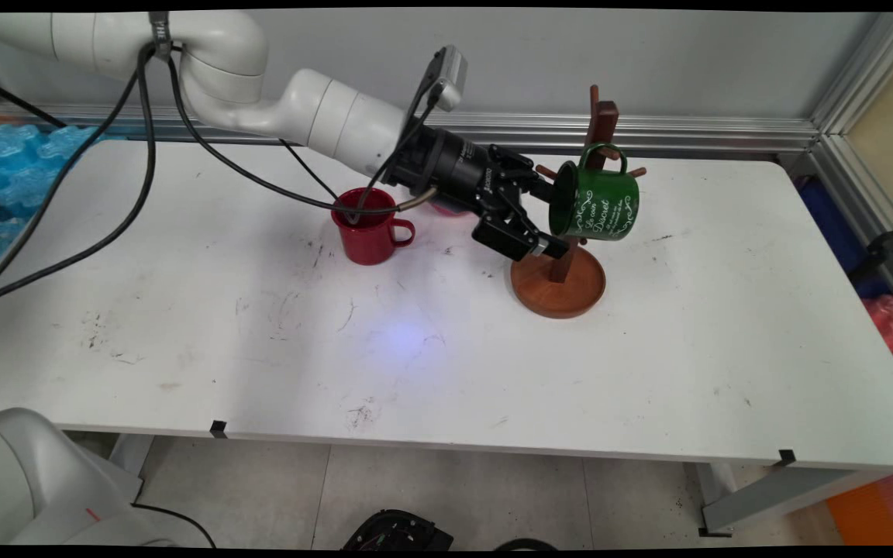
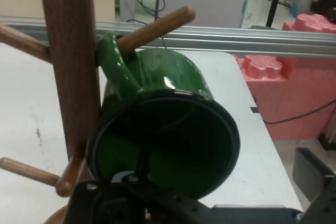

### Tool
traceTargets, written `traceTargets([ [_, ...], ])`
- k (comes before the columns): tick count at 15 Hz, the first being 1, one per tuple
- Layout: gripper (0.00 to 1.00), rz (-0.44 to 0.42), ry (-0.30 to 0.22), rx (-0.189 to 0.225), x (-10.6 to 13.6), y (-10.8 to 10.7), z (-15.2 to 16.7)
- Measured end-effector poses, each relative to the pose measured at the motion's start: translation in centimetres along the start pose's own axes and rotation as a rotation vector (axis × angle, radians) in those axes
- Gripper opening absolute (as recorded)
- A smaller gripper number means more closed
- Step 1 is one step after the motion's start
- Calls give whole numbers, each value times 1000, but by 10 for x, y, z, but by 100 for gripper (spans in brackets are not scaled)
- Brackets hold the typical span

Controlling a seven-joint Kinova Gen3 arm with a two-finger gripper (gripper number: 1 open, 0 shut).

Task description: Pick up the green mug from the rack

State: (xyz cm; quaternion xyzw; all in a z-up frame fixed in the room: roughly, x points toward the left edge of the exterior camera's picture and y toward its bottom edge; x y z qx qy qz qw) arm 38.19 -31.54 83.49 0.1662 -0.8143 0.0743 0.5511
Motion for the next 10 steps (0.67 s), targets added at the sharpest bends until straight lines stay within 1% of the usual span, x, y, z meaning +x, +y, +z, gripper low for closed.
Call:
traceTargets([
  [4,100,-21,8,11,3,1,5],
  [10,100,-43,20,18,7,4,11],
])
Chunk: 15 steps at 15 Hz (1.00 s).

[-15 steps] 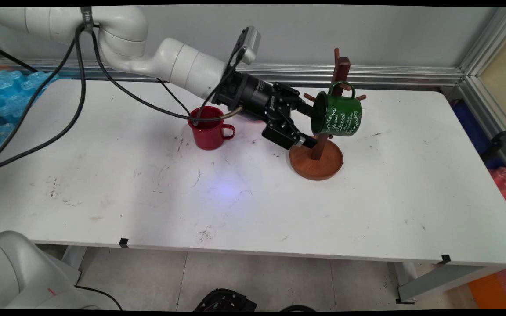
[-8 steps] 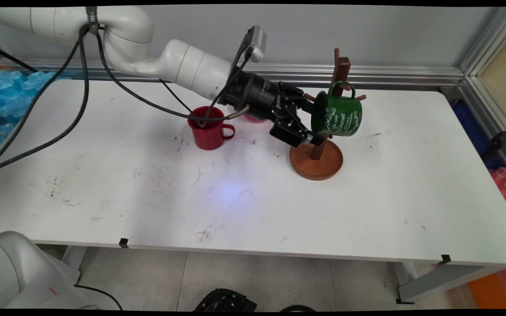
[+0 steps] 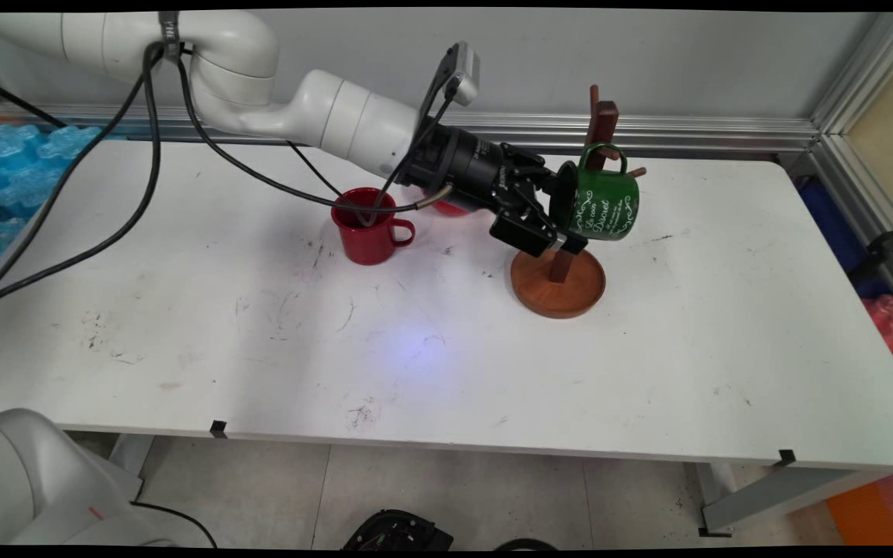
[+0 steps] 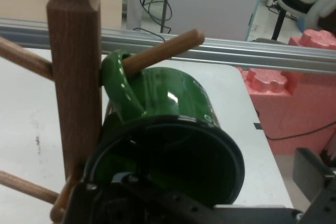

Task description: Pick up the green mug from the rack

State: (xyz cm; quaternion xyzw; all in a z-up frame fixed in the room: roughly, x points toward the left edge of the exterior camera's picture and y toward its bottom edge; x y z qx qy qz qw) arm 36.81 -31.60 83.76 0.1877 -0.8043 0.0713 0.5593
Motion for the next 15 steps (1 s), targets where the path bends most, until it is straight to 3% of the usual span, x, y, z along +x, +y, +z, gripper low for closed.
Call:
traceTargets([
  [15,100,-41,5,10,4,3,3],
])
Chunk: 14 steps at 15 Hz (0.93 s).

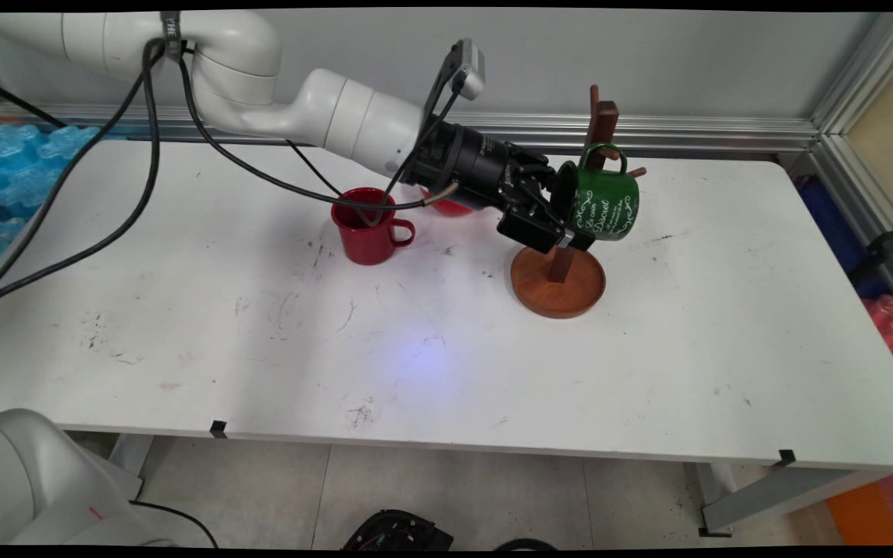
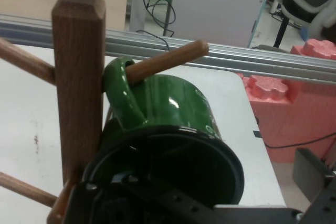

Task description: Pick up the green mug from the rack

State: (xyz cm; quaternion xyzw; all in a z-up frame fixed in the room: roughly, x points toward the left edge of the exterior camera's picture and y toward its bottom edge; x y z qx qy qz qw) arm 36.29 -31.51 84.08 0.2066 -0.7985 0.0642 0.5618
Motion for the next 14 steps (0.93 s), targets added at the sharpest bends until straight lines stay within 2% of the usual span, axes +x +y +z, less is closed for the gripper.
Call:
traceTargets([
  [13,100,-23,-3,8,2,0,-4],
  [14,0,-24,-3,7,2,0,-5],
])
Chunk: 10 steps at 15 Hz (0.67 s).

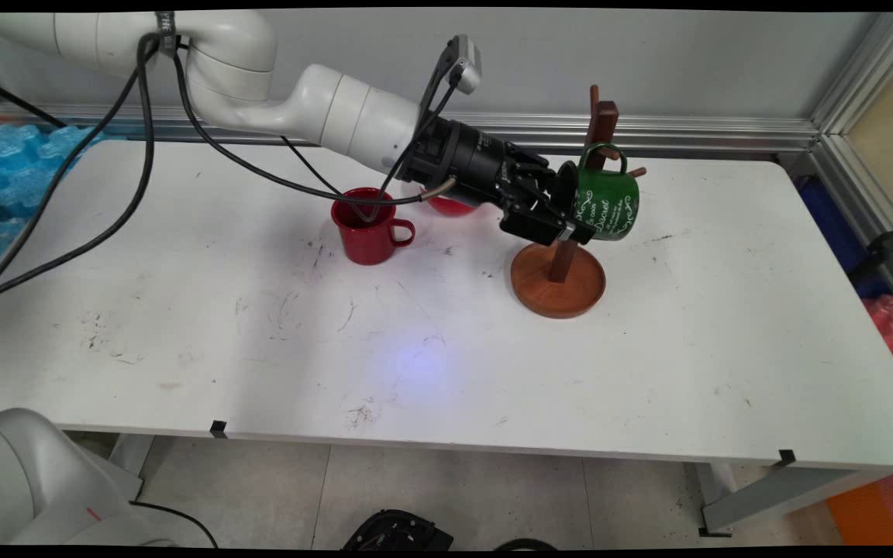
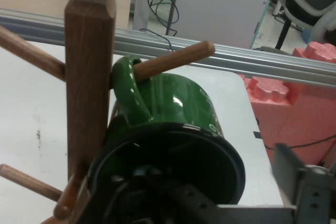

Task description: Pick up the green mug from the rack, then place the picked object on the table

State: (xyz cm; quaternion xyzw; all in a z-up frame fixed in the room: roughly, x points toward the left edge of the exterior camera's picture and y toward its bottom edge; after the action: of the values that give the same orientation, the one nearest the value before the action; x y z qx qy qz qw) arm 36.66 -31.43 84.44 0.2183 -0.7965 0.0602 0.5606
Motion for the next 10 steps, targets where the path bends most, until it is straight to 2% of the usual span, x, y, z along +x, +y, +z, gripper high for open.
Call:
traceTargets([
  [10,0,-7,-3,-2,-1,0,-3],
])
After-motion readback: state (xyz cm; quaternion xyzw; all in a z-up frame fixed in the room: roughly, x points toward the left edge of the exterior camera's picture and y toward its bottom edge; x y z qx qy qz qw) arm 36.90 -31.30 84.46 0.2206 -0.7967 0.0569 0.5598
